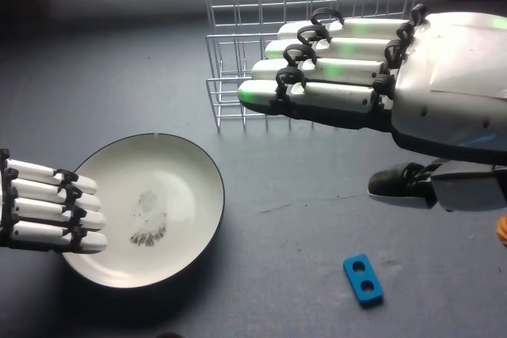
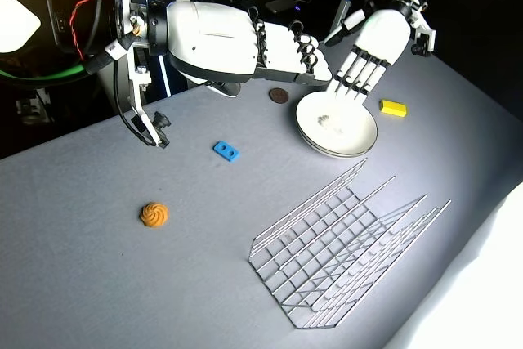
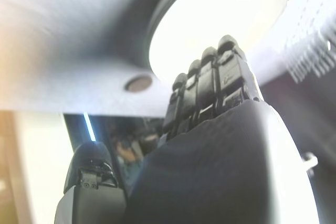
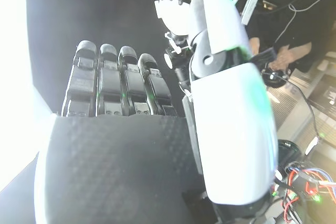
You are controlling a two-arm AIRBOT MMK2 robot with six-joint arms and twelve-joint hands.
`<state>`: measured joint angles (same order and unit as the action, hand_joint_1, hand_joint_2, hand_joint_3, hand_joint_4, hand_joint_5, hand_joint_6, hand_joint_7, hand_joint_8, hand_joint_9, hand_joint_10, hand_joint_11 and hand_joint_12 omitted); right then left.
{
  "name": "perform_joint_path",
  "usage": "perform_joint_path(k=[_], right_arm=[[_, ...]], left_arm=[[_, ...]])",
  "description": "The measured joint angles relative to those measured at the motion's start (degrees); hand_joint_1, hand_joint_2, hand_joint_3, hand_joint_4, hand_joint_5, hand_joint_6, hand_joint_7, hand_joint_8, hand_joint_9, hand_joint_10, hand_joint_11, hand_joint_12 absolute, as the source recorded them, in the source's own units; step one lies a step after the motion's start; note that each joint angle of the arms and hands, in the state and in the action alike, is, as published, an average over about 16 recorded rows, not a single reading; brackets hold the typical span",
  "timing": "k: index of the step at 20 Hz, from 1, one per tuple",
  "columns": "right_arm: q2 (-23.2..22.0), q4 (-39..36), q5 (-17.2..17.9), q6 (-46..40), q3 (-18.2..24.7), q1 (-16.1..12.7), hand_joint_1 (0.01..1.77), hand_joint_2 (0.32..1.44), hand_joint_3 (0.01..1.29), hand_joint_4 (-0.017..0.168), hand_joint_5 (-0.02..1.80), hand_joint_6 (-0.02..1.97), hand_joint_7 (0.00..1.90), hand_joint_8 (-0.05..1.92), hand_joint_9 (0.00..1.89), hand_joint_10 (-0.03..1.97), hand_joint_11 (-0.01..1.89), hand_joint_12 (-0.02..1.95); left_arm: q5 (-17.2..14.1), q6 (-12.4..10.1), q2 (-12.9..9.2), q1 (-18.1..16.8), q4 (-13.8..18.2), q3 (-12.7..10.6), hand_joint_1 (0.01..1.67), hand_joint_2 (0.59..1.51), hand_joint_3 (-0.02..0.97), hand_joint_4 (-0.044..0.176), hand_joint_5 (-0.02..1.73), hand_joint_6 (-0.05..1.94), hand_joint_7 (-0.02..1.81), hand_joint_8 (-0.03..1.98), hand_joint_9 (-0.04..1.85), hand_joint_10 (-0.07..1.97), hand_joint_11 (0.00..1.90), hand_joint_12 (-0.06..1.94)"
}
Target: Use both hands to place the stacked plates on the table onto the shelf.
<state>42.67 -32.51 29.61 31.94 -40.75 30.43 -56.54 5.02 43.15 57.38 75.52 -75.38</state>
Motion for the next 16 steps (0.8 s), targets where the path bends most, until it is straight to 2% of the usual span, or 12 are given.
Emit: perform_joint_path(k=[7, 16], right_arm=[[0.63, 0.17, -1.35, 0.46, 0.0, 0.03, 1.19, 1.14, 0.03, 0.002, 0.01, 0.02, 0.02, 0.02, 0.02, 0.02, 0.02, 0.0], [0.84, 0.25, -1.61, 2.8, 0.0, 0.59, 1.2, 1.17, 0.03, 0.002, 0.01, 0.02, 0.02, 0.02, 0.02, 0.02, 0.02, 0.0]], left_arm=[[2.43, 0.09, 2.36, 1.1, -0.72, -2.59, 0.02, 1.109, 0.03, 0.003, 0.02, 0.02, 0.01, 0.02, 0.02, 0.02, 0.02, 0.0], [2.79, 0.14, 3.94, 2.04, -1.23, -4.53, 0.02, 1.096, 0.023, 0.003, 0.02, 0.02, 0.01, 0.02, 0.02, 0.02, 0.02, -0.01]])
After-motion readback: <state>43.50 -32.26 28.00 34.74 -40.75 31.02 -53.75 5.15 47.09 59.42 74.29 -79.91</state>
